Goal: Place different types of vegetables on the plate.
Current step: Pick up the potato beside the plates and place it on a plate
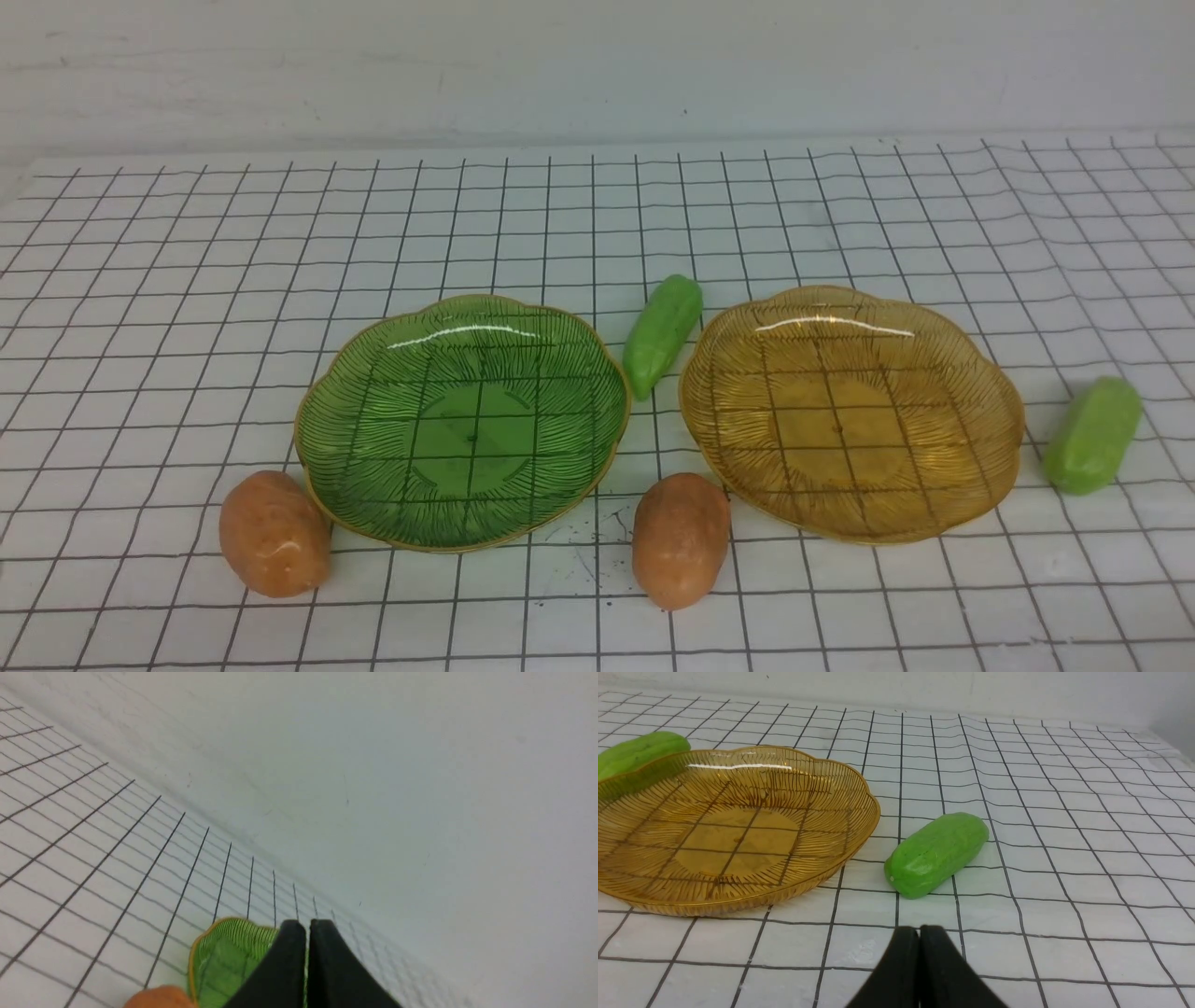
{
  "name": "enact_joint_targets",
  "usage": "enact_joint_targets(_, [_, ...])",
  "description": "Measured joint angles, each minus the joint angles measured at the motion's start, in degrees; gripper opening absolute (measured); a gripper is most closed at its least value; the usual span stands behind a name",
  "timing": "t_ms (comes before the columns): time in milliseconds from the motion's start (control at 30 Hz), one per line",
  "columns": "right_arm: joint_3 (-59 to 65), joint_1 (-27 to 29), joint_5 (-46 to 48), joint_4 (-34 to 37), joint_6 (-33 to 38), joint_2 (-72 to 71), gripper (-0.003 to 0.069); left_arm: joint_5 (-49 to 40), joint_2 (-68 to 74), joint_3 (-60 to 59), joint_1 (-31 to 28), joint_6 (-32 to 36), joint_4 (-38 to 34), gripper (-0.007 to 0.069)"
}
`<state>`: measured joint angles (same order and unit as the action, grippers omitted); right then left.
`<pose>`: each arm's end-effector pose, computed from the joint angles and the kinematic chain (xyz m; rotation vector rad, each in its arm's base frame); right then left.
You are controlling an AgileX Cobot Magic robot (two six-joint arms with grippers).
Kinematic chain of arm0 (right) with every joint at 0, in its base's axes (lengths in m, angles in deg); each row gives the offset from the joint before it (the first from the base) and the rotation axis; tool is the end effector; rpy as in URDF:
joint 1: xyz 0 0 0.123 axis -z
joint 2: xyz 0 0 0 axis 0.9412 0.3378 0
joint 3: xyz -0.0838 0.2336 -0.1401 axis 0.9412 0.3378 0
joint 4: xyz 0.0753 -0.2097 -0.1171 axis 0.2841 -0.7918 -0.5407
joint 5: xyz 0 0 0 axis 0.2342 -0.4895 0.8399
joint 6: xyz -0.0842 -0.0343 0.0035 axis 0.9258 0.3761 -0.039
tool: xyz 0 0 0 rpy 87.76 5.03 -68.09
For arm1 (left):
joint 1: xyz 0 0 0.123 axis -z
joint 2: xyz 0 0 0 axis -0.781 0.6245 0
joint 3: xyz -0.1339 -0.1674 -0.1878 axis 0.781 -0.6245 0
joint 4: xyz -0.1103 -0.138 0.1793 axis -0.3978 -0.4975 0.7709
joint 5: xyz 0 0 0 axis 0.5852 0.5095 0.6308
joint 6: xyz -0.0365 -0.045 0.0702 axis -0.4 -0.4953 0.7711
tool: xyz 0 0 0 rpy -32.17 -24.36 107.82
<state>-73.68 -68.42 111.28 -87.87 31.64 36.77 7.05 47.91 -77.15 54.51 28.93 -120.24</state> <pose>0.0523 -0.0022 0.1715 -0.0445 1.8832 -0.0861 0.0549 0.0036 0.2133 -0.5290 1.3227 -0.5973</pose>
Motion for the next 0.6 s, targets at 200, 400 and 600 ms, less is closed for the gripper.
enact_joint_targets(200, [0.43, 0.0, -4.85, 2.66, -0.91, 0.0, -0.0015, -6.16, 1.33, 13.17, 0.0, 2.12, -1.95, -0.0008])
enact_joint_targets(400, [0.43, 0.0, -16.38, 17.95, -8.88, 0.0, -0.0015, -27.37, 16.65, 29.33, 0.0, 7.15, 0.84, -0.0008])
enact_joint_targets(600, [0.43, 0.0, -18.17, 30.69, -13.69, 0.0, -0.0015, -51.77, 43.34, 42.17, 0.0, 7.88, 13.61, -0.0008])
